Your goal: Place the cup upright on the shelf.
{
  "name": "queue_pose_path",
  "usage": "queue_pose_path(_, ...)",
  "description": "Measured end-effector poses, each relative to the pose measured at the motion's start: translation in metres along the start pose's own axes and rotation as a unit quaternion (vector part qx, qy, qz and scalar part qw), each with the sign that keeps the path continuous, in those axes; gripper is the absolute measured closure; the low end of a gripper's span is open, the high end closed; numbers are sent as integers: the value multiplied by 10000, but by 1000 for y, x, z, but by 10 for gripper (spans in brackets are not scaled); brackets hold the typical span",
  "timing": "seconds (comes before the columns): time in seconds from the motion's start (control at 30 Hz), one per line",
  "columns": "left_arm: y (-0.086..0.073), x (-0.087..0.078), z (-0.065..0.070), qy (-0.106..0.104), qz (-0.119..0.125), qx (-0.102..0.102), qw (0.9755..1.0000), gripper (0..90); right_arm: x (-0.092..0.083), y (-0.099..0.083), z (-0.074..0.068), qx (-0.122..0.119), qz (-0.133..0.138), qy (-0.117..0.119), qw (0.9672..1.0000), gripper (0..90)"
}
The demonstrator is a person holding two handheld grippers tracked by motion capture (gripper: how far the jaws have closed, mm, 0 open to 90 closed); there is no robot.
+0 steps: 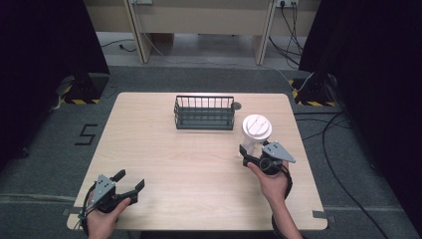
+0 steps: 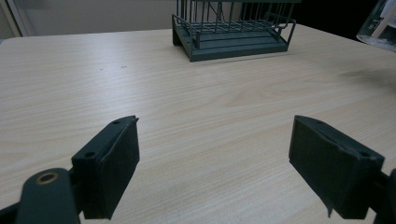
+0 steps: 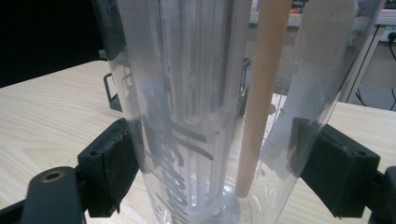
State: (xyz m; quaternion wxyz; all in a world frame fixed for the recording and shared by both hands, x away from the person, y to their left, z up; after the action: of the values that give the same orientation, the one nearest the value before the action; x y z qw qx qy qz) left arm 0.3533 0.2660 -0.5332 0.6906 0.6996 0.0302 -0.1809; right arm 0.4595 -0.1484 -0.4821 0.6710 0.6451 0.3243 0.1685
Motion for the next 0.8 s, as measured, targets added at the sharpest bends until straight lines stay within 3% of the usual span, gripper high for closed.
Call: queue_pose_path(0.8, 0, 1, 0, 1, -13, -10, 10000, 157, 24, 13, -8, 6, 38, 113, 9999, 190)
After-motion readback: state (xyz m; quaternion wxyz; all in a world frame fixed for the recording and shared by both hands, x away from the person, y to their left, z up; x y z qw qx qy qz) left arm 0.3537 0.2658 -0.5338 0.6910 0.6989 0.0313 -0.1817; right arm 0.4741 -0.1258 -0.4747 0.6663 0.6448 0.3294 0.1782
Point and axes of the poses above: each handheld gripper's, and its own axes: x roughly forward along the jaws, y roughly out of its top, z roughly to its right, the point moved 7 cm from there along x, roughly forward along the jaws, and after that the axes turned 13 degrees about y, right-handed, at the moved point
